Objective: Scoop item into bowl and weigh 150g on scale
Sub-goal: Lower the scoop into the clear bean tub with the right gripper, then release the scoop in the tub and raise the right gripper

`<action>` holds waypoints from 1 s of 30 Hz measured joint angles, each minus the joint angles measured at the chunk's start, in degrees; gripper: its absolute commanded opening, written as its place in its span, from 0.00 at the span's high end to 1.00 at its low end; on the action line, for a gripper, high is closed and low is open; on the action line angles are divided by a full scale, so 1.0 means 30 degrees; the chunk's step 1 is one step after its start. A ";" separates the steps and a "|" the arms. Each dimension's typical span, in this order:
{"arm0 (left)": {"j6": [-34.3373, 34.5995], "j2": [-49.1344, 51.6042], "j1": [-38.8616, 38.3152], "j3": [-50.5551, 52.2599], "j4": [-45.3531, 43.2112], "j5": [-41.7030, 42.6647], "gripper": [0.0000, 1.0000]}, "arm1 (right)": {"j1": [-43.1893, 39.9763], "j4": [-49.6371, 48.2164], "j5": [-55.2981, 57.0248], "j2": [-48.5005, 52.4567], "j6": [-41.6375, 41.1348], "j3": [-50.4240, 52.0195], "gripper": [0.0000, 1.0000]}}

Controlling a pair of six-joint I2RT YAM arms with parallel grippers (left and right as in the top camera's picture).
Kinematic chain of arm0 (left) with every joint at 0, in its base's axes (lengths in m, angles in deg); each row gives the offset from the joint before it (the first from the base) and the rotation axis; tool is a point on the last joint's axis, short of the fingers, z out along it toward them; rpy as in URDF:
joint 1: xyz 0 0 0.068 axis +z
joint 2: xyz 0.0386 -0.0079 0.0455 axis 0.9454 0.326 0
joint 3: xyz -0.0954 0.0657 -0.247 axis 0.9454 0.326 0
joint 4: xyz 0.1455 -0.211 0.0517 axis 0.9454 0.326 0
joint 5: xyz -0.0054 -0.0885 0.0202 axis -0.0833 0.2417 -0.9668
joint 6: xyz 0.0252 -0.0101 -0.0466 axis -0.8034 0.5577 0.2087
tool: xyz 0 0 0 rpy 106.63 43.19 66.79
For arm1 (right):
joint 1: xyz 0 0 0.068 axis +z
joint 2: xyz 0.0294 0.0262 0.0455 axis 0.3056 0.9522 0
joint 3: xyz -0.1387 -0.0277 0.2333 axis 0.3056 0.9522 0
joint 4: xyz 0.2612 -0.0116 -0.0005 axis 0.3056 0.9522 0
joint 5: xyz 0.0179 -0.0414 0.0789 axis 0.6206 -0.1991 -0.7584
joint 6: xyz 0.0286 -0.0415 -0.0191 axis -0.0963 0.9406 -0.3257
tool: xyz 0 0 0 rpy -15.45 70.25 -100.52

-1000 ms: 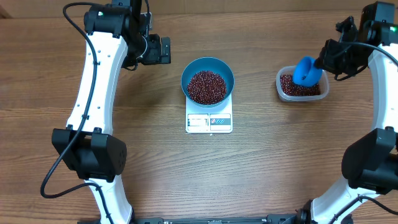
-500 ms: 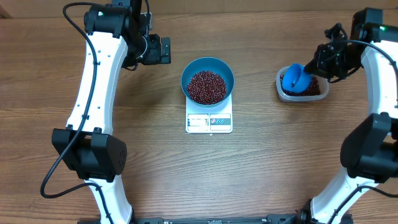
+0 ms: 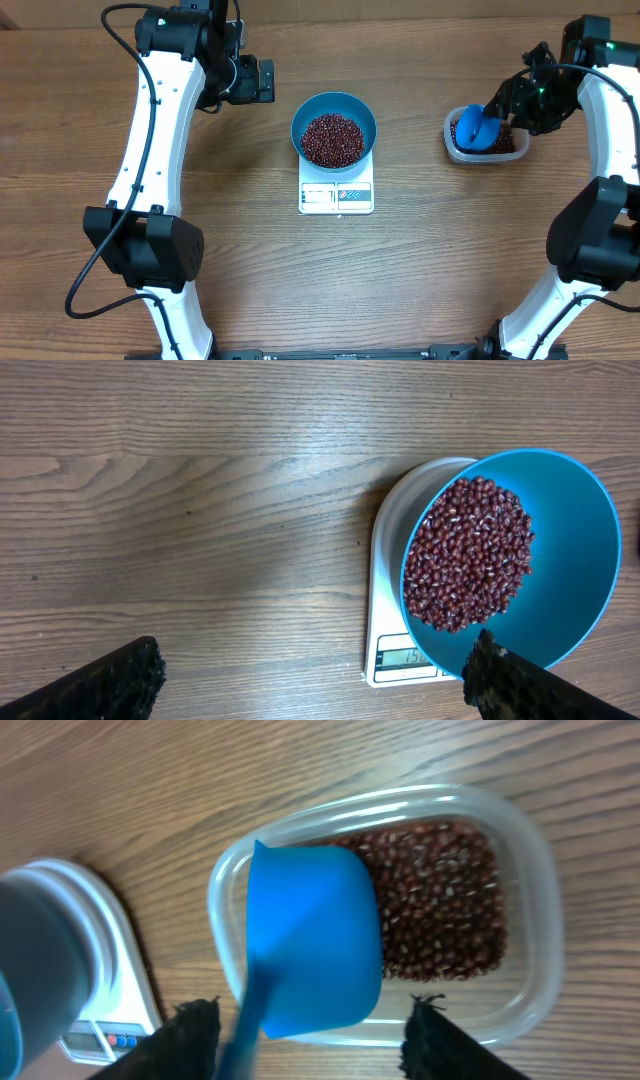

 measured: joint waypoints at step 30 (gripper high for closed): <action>0.0000 0.0000 0.0000 0.0000 0.0000 0.0000 0.00 | 0.0000 -0.5982 0.6142 0.1843 -0.3432 0.0000 0.00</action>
